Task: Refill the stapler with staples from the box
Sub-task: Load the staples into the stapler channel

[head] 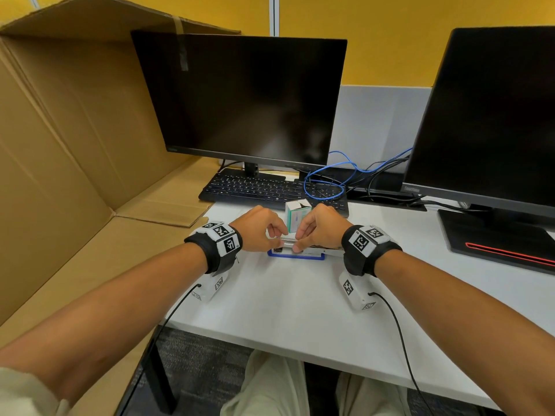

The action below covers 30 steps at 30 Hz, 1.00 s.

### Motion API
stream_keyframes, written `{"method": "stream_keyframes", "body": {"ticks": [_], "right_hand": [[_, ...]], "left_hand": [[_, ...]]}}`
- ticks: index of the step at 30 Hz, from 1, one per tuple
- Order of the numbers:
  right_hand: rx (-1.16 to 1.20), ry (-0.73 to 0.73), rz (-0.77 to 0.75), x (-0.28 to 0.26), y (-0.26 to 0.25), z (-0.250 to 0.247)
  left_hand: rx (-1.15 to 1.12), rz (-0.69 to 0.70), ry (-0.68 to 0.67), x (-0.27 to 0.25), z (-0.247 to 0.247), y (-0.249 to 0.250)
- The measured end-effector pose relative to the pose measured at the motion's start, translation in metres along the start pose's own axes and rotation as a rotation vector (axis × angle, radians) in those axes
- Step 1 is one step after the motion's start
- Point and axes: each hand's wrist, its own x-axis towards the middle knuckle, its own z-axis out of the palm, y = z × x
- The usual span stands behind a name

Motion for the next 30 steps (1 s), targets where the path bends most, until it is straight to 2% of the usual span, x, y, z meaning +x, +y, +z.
{"method": "stream_keyframes", "body": {"ticks": [4,7,12,17,25,30], "right_hand": [[-0.001,-0.012,0.0,-0.003,-0.001,-0.002],[-0.042,-0.037,-0.007,-0.006,0.002,-0.004],[-0.21,-0.097,-0.011,-0.012,0.009,-0.012],[-0.405,-0.13,0.059,-0.026,0.026,-0.023],[-0.403,-0.13,0.109,-0.044,0.043,-0.036],[-0.454,-0.134,0.123,-0.05,0.045,-0.04]], "left_hand": [[-0.012,0.041,0.03,-0.003,0.001,0.002],[-0.01,0.056,-0.001,-0.003,0.005,0.003],[-0.001,0.017,-0.044,0.0,0.008,0.003],[-0.016,-0.02,-0.035,0.001,0.008,0.001],[-0.051,-0.043,-0.021,0.004,0.01,0.006],[-0.009,-0.056,-0.072,0.015,0.005,0.009]]}}
